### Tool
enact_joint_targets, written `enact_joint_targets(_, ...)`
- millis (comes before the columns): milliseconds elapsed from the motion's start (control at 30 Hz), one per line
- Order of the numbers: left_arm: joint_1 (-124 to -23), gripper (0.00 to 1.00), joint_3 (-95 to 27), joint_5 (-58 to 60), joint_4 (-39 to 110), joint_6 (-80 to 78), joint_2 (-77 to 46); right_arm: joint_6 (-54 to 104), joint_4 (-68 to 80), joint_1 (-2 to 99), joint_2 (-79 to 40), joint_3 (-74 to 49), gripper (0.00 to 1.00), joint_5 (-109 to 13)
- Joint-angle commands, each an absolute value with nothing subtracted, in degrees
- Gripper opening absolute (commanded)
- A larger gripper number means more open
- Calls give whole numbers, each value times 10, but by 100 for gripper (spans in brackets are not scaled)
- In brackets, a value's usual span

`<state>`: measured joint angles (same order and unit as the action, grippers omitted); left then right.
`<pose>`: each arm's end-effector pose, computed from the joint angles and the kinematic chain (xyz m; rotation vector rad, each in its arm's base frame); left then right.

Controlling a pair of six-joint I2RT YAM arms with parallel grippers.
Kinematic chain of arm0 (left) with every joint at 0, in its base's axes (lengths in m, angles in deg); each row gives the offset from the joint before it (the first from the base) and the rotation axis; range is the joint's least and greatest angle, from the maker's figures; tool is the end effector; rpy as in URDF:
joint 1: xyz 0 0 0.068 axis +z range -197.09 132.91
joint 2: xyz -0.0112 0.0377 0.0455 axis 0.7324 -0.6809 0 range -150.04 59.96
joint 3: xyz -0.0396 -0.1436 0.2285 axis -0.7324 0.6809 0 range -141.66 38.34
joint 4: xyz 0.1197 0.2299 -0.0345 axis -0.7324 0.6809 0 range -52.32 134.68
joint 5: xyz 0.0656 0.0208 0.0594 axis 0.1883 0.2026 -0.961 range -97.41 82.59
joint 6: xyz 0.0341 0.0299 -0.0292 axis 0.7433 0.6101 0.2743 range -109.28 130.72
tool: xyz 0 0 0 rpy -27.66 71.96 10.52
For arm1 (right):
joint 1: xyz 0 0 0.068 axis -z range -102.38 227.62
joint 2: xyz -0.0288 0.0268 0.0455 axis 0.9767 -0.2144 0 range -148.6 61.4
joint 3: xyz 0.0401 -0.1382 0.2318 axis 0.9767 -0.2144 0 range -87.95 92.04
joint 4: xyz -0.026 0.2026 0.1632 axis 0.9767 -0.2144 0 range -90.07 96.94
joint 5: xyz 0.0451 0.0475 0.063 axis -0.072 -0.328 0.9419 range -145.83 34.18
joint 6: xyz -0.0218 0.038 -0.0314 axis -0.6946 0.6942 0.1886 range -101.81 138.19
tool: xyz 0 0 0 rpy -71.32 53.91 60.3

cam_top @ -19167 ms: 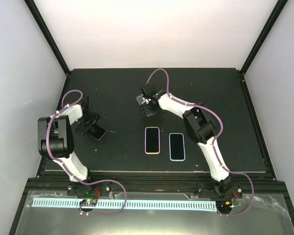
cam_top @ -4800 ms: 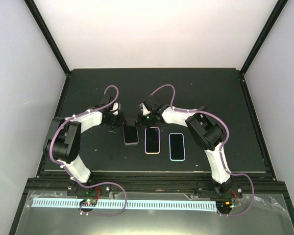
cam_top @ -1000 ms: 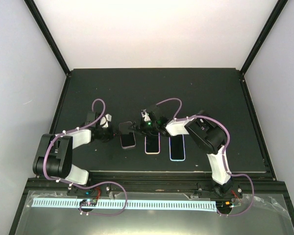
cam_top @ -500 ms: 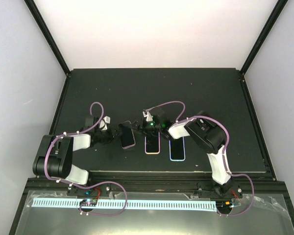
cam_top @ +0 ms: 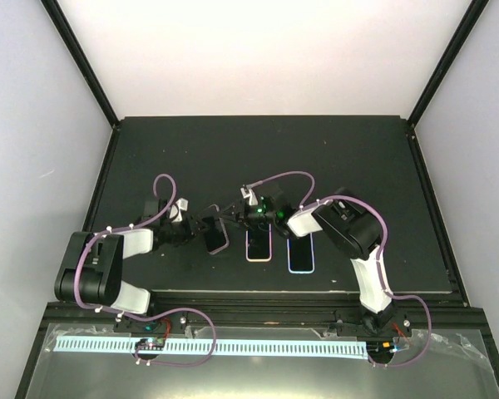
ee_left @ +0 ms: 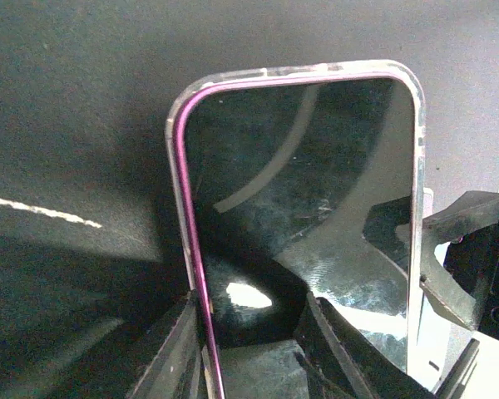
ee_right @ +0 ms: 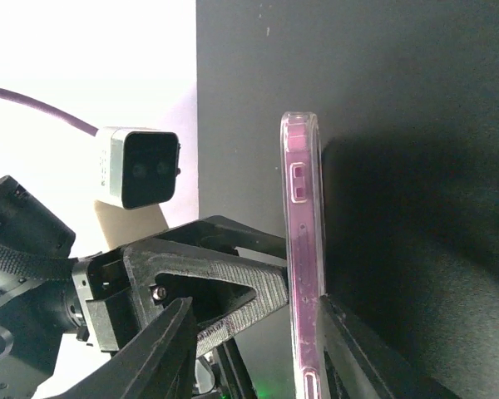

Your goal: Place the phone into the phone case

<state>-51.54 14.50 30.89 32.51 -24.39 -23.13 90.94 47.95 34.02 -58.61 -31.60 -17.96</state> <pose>0.2224 -0.0394 0.1131 -0.3982 2.5406 -1.1153 0.2809 0.2977 0.1100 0.0731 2.4619 1.7938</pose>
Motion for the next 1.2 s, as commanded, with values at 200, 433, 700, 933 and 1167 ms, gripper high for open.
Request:
enact_joint_targets(200,-538,36,147,393,377,-213,-231,846,408,305,-606,-281,39,-106)
enact_joint_targets(433,-538,35,148,388,378,-210,-230,804,344,305,-602,-267,33,-111)
enact_joint_targets(700,-538,34,143,368,403,-198,-221,775,310,310,-591,-265,27,-118)
enact_joint_targets(933,-535,35,140,362,425,-199,-189,793,349,325,-570,-298,16,-115)
enact_joint_targets(1167,-518,51,133,420,431,-217,-99,815,398,335,-529,-320,14,-92)
